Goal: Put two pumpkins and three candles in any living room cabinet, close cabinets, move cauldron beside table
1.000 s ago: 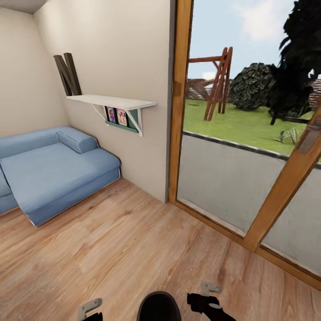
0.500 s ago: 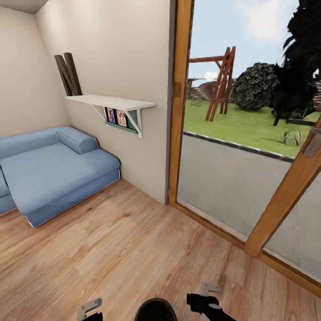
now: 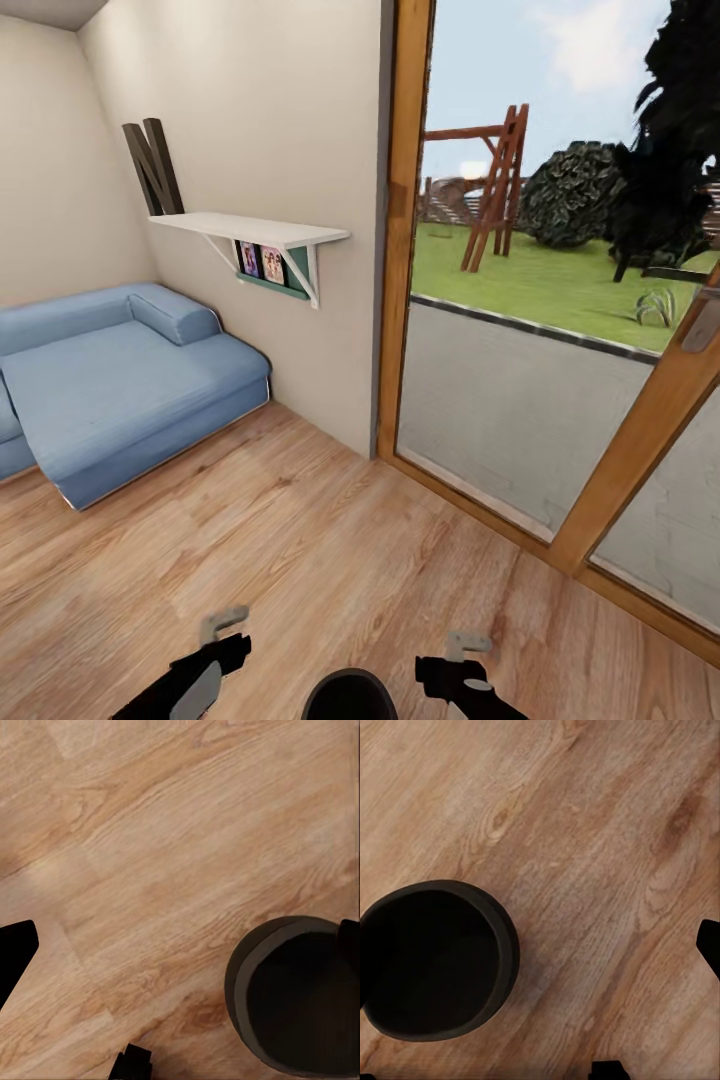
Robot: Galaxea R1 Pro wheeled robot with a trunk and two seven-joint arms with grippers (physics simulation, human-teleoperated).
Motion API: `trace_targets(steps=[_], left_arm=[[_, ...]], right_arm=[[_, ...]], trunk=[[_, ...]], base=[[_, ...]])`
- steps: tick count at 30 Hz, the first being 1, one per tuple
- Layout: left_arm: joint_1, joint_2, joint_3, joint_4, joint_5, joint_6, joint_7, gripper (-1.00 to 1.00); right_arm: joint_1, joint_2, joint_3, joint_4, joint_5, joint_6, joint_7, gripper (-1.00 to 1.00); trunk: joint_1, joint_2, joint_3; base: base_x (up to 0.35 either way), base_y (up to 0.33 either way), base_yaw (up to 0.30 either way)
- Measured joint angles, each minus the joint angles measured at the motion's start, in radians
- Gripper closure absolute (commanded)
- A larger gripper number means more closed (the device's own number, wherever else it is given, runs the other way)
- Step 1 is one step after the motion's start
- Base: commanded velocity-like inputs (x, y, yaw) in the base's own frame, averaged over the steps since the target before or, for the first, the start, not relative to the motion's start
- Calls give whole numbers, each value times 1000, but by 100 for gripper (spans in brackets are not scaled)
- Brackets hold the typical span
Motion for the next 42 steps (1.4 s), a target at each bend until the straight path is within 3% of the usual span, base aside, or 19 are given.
trace_targets(steps=[2,7,10,15,31,42], left_arm=[[-9,-7,1,1,-2,-12,-1,-100],[-10,-22,-4,12,-3,-133,-1,-100],[-9,-35,-5,14,-8,-159,0,-100],[-9,-52,-7,15,-9,-167,1,-100],[-9,-64,-11,15,-13,-166,0,-100],[-9,-77,-51,14,-10,-164,-3,-100]], right_arm=[[0,0,-1,-1,1,4,0,-100],[0,0,-1,-2,2,4,-1,-100],[0,-1,-2,-2,1,9,-2,-100],[0,-1,-3,-2,1,3,-2,-100],[0,0,2,-2,2,2,0,-100],[0,3,3,-3,3,5,1,-100]], trunk=[[0,0,0],[0,0,0],[0,0,0],[0,0,0],[61,-112,-50],[103,-189,-85]], base=[[0,0,0],[0,0,0],[0,0,0],[0,0,0],[0,0,0],[0,0,0]])
